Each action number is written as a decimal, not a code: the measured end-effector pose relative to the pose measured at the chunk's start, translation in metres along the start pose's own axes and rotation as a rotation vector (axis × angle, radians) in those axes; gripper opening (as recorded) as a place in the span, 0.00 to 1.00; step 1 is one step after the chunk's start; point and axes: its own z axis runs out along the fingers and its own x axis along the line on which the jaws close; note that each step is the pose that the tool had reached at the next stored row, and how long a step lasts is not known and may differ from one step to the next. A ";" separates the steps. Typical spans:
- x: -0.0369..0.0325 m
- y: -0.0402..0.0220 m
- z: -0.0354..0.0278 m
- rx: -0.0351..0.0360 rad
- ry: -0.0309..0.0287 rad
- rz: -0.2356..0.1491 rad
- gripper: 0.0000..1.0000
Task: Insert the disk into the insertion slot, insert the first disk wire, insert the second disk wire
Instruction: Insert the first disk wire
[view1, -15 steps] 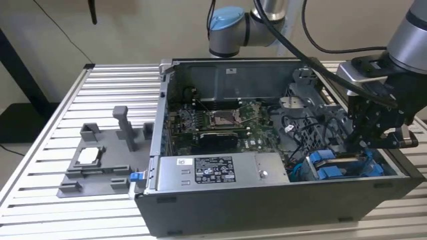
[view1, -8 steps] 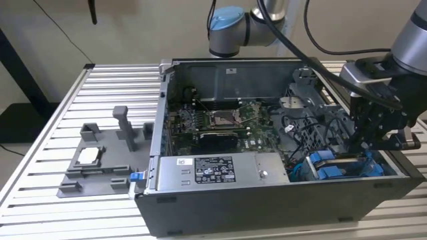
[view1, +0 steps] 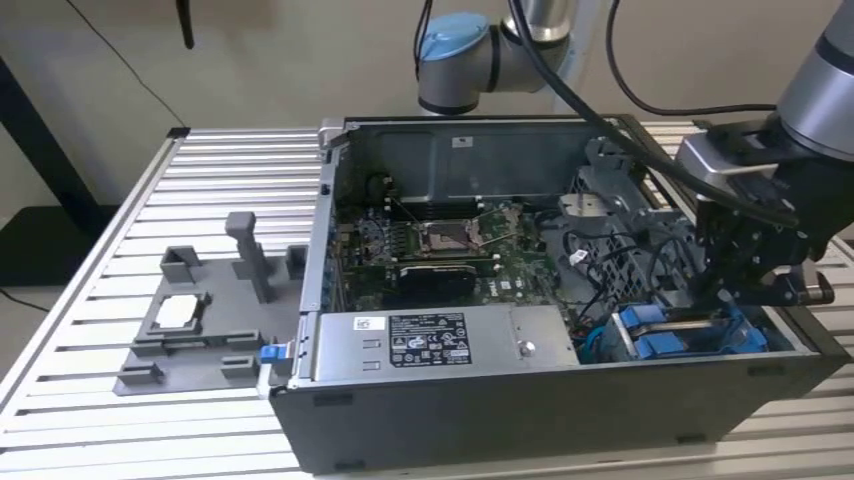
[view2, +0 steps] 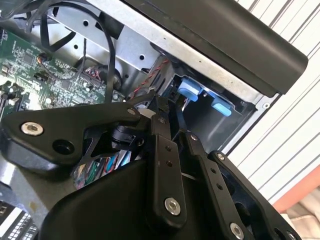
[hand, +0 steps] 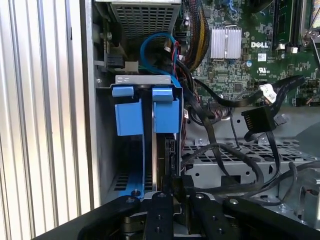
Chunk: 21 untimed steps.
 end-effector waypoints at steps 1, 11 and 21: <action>0.0001 0.0001 0.0011 -0.0009 0.0000 0.000 0.19; 0.0007 0.0007 0.0098 -0.0062 -0.0010 0.001 0.20; -0.0023 -0.0019 -0.0352 -0.0062 -0.0002 0.000 0.27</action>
